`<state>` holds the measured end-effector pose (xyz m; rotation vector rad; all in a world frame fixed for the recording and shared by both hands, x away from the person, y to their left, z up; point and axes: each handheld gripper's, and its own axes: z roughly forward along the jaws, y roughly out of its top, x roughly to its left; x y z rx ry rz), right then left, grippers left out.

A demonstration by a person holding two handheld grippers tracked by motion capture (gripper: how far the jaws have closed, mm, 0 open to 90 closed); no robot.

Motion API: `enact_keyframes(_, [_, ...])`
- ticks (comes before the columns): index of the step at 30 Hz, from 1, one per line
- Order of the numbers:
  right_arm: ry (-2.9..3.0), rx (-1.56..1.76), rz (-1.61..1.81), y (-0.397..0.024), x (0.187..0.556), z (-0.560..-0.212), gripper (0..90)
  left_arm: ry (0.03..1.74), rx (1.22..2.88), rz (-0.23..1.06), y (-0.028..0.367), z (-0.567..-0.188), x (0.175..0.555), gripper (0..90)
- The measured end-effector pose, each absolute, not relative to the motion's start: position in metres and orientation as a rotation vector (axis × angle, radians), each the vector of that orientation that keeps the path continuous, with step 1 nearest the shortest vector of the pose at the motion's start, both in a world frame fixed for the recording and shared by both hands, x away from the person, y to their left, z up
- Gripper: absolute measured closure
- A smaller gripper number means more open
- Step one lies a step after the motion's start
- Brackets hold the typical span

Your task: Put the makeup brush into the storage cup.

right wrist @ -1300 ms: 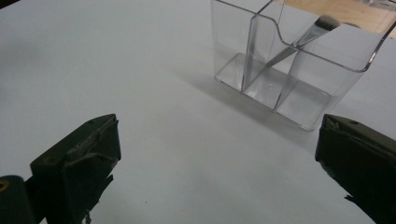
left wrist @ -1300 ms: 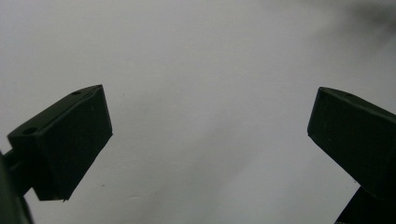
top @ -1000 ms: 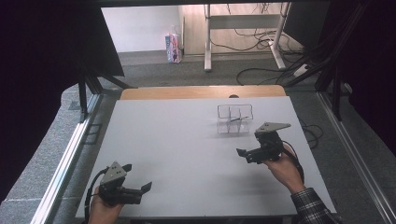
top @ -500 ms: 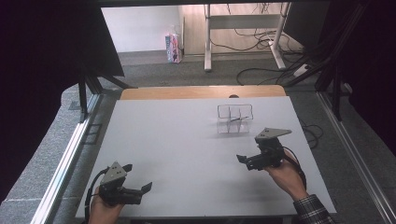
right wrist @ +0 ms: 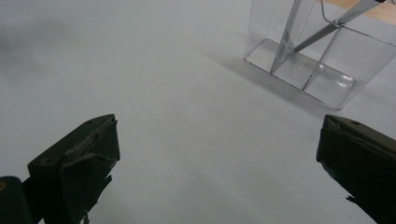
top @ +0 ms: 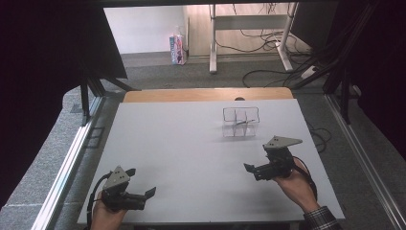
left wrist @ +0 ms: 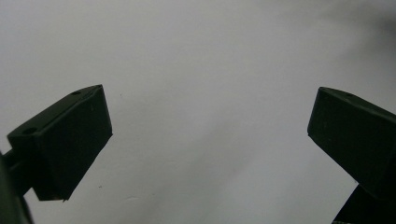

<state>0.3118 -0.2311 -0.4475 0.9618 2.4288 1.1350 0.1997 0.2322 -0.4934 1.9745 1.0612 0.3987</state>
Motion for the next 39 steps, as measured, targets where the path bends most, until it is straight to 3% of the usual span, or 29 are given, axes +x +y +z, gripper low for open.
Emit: enact_keyframes(39, [2.338, 1.031, 1.081, -0.265, 0.279, -0.454, 0.0, 1.064, 1.964, 0.405, 0.233, -0.493, 0.200, 0.1])
